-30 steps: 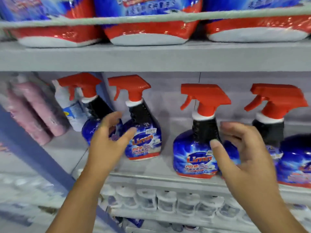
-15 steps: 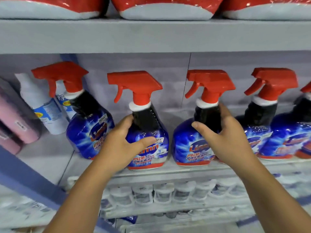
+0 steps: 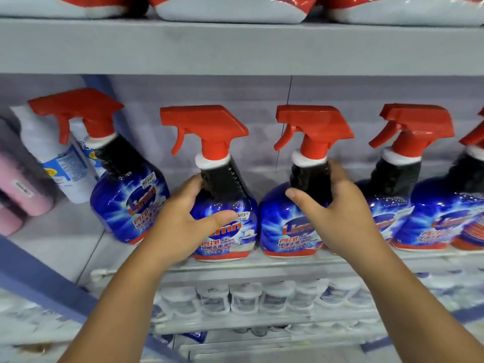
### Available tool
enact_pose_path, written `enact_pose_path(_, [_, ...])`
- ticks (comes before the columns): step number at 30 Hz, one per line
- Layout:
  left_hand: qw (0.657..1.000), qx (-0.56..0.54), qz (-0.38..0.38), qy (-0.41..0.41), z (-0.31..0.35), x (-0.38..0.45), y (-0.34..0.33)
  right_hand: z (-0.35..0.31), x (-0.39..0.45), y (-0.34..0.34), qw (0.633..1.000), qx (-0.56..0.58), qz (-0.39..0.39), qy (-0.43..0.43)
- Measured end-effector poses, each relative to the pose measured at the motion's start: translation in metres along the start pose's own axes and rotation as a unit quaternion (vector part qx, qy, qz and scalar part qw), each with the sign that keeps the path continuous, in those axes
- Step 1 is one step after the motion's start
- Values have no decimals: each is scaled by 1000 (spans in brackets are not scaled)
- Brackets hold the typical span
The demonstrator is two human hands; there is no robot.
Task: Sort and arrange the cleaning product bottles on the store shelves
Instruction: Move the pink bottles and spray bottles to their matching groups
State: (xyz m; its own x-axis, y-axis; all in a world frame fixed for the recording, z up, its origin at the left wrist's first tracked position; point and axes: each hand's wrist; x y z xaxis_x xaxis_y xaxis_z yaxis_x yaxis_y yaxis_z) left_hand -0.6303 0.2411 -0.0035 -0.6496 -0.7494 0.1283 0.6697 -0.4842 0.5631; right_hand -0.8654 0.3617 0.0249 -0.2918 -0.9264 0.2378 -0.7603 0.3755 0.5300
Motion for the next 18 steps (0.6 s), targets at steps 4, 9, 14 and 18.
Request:
enact_pose_path(4, [1000, 6, 1, 0, 2, 0, 1, 0, 1, 0, 1000, -22, 5, 9])
enact_pose_path(9, [998, 17, 41, -42, 2, -4, -3, 1, -1, -1, 1000, -21, 16, 14])
enact_pose_path(14, [910, 4, 413, -22, -27, -19, 46, -1, -1, -1, 1000, -6, 4, 13])
enact_pose_path(18, [929, 48, 350, 113, -48, -6, 80, -4, -2, -2, 1000, -17, 6, 13])
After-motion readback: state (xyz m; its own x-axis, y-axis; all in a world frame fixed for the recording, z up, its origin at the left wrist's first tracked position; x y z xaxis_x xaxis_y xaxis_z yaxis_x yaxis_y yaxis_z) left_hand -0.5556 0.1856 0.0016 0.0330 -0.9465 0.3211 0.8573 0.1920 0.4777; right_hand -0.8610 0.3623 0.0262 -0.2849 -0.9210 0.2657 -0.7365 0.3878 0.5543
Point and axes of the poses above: each hand's wrist, its own x-axis towards the middle knuckle, its own y-axis out of the back of the hand, z = x × y, and after that the axes turned 12 degrees about -z, right-handed
